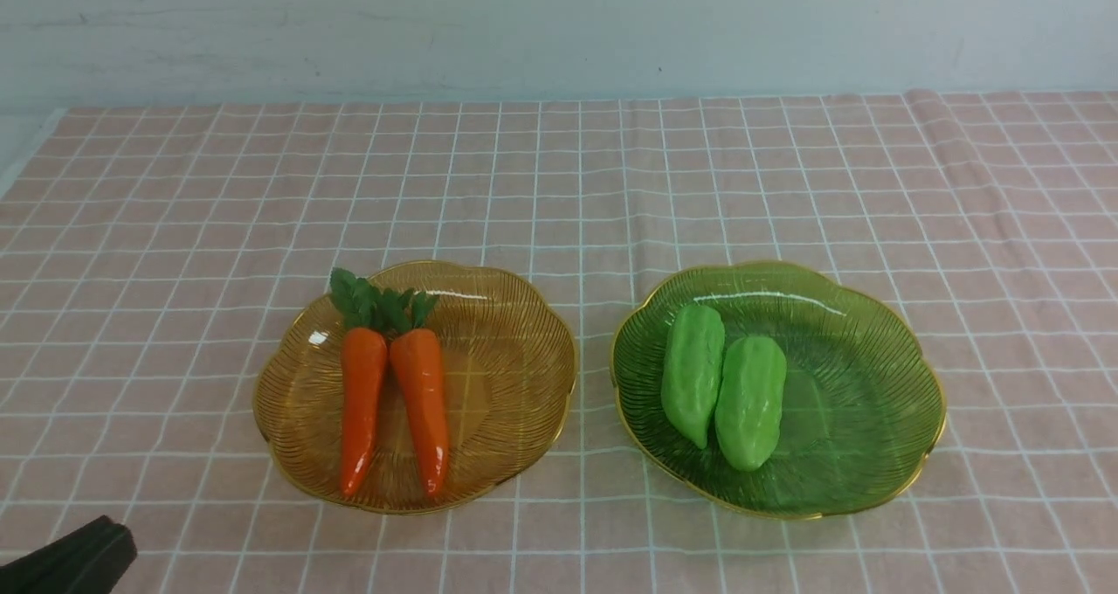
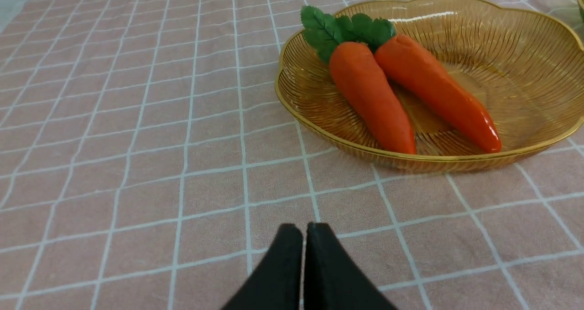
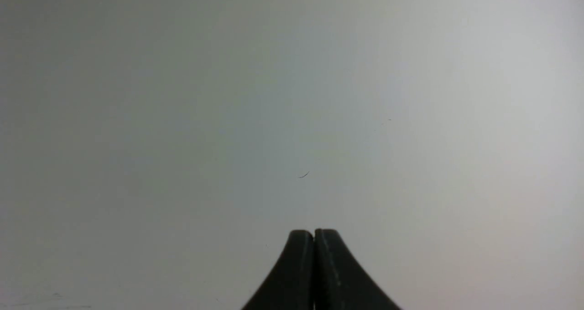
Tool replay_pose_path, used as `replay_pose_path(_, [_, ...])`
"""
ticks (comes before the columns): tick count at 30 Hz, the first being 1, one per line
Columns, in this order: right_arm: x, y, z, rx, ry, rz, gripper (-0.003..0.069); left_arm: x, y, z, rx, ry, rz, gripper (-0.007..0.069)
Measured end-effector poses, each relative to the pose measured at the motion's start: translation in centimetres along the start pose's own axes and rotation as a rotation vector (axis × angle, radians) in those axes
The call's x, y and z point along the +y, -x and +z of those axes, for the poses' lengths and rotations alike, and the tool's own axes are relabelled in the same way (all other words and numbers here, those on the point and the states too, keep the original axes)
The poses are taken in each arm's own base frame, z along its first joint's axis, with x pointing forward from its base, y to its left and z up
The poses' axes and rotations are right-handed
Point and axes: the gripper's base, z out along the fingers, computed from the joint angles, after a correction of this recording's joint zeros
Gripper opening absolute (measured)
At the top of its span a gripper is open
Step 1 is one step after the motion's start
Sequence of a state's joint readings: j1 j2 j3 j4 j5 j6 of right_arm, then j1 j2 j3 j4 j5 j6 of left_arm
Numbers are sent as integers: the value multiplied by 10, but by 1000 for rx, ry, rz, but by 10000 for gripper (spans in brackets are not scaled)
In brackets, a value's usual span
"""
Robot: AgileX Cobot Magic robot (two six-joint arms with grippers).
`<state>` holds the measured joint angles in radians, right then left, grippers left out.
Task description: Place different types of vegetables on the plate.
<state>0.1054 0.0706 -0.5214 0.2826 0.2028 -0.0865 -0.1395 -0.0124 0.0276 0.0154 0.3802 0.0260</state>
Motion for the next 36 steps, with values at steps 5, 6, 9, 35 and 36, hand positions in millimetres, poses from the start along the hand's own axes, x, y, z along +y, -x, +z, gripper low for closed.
replay_pose_path(5, [0,0,0,0,0,0,-17,0,0,0,1,0,1,-3])
replay_pose_path(6, [0,0,0,0,0,0,-17,0,0,0,1,0,1,-3])
replay_pose_path(9, [0,0,0,0,0,0,-17,0,0,0,1,0,2,-3])
replay_pose_path(35, [-3,-14,1,71,-17,-199,-17,0,0,0,1,0,2,-3])
replay_pose_path(36, [-5,-21,2,101,-22,-224,-17,0,0,0,1,0,2,-3])
